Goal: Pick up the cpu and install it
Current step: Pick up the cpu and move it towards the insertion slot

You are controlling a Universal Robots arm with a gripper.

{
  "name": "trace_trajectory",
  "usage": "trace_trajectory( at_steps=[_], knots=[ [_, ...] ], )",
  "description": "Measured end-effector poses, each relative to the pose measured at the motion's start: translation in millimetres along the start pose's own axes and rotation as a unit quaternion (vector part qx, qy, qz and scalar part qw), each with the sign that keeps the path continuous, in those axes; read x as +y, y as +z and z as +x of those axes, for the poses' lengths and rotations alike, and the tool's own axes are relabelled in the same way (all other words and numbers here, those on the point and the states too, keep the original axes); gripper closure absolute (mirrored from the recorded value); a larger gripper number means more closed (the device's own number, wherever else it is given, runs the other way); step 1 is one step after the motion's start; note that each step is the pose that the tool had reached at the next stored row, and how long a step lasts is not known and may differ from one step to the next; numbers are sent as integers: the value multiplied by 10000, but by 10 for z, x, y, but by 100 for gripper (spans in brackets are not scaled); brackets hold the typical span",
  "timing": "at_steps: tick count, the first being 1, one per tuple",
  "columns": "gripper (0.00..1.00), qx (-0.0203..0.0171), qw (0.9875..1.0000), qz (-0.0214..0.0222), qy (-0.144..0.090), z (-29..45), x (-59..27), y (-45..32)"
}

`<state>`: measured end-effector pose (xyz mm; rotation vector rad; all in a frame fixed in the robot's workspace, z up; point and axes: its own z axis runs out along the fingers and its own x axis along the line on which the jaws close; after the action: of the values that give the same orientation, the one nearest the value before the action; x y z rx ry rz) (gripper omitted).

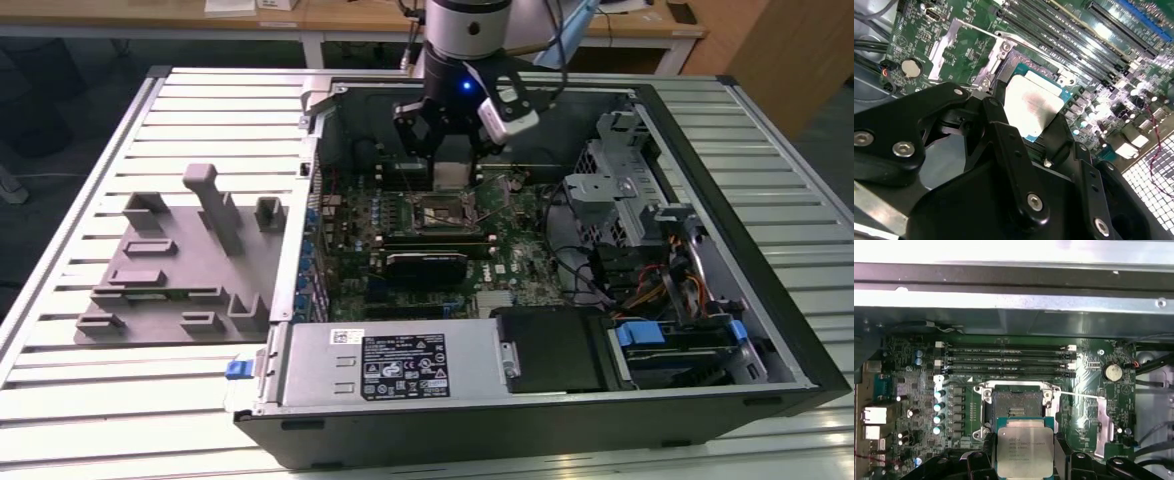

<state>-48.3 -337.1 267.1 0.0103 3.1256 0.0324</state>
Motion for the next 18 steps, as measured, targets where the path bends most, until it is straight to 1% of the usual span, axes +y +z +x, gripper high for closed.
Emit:
trace_trajectory(
  at_steps=[5, 13, 18],
  knots=[
    [46, 0, 10000, 1, 0, 5, 62, 32],
    [46, 0, 10000, 40, -1, 6, 64, 72],
    [46, 0, 10000, 51, -1, 6, 62, 103]
  ],
)
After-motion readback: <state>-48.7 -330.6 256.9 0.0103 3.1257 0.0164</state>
